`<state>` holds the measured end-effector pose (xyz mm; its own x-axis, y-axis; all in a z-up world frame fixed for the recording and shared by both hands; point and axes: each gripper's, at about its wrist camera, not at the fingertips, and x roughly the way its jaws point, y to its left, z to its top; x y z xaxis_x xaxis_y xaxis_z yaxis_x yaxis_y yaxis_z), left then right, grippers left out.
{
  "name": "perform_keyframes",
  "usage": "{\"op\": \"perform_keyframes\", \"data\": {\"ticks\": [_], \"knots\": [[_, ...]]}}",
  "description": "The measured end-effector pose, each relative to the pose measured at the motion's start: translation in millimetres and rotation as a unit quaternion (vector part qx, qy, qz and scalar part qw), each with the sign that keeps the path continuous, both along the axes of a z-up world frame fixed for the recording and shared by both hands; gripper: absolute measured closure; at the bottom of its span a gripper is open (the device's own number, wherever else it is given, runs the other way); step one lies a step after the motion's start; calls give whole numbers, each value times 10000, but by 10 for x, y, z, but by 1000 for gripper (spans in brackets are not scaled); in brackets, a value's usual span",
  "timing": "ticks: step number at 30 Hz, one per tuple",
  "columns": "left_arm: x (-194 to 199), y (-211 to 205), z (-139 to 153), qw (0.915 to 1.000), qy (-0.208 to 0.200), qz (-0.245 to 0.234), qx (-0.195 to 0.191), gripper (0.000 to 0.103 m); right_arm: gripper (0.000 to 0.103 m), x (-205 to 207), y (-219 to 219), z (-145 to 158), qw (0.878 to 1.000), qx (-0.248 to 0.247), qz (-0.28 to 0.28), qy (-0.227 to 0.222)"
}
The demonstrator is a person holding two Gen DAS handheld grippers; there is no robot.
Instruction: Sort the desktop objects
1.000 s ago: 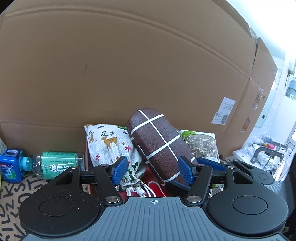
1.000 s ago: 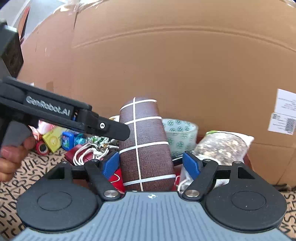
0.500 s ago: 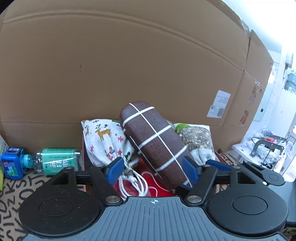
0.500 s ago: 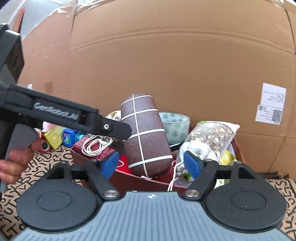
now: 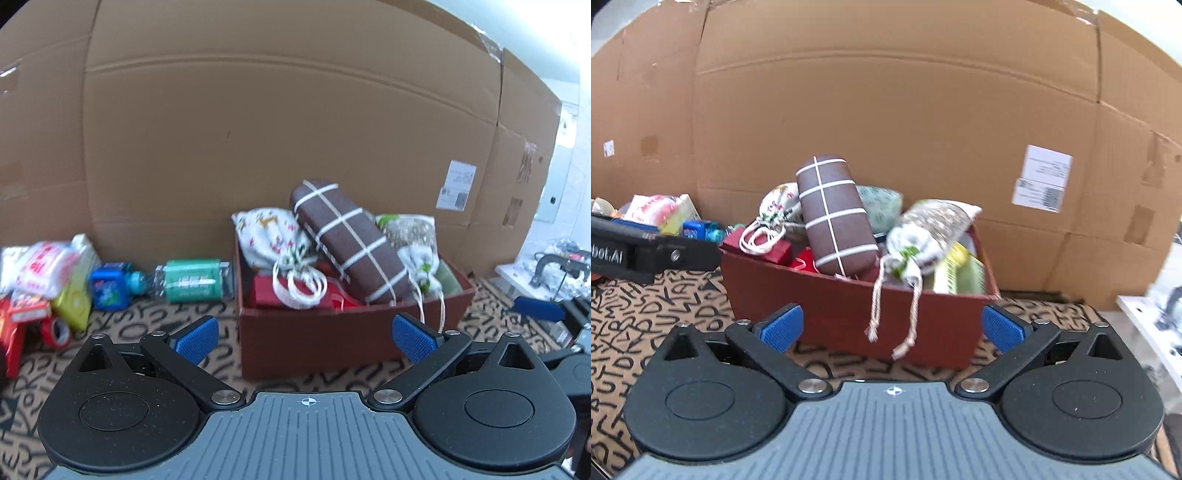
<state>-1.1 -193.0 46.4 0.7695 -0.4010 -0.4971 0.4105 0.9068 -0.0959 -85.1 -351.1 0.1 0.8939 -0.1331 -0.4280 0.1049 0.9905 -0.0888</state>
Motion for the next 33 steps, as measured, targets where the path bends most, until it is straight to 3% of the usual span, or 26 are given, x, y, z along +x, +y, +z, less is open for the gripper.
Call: {"op": "perform_keyframes", "data": {"ticks": [8,22,33], "knots": [[-327,-10,-66,9998,146,-27,106,0,1,-355,-2,62,9992,359,-195,24],[-523,-61,-144,9989,336,84,305,0,1,-578,113,43,9991,350,-140,186],[-613,-60,-144,9993,118,147,331,0,1,-619,149,32,9991,356,-125,205]]}}
